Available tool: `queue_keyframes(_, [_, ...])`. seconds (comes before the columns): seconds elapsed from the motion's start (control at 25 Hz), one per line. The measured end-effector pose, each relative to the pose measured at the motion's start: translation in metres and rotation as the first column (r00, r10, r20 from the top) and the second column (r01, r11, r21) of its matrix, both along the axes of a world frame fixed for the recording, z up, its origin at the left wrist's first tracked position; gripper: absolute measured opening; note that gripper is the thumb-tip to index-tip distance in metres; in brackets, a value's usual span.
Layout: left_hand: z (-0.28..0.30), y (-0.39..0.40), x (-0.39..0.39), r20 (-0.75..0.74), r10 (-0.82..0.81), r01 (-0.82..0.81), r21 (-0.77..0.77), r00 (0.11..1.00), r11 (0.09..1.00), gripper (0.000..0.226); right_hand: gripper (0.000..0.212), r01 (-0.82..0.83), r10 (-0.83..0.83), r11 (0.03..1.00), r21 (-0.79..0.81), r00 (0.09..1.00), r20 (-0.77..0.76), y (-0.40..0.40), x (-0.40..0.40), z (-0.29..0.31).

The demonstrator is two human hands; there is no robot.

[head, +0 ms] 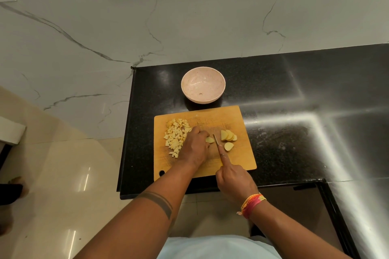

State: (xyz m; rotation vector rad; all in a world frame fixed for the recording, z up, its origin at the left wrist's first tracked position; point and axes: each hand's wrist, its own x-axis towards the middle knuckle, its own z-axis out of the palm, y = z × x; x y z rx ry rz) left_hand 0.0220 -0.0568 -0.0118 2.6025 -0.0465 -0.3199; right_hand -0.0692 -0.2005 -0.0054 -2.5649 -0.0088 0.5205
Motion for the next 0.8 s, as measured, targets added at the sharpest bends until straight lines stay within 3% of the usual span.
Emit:
queue_keyframes(0.44, [-0.001, -0.002, 0.002, 0.030, 0.101, -0.099, -0.045, 0.994, 0.994, 0.028, 0.079, -0.104, 0.107, 0.987, -0.122, 0.994, 0.013, 0.011, 0.019, -0.003])
queue_keyframes(0.8, [-0.004, -0.002, 0.000, 0.037, 0.097, -0.096, -0.030, 0.995, 0.995, 0.028, 0.087, -0.139, 0.136, 0.980, -0.139, 0.990, -0.035, -0.004, -0.025, -0.004])
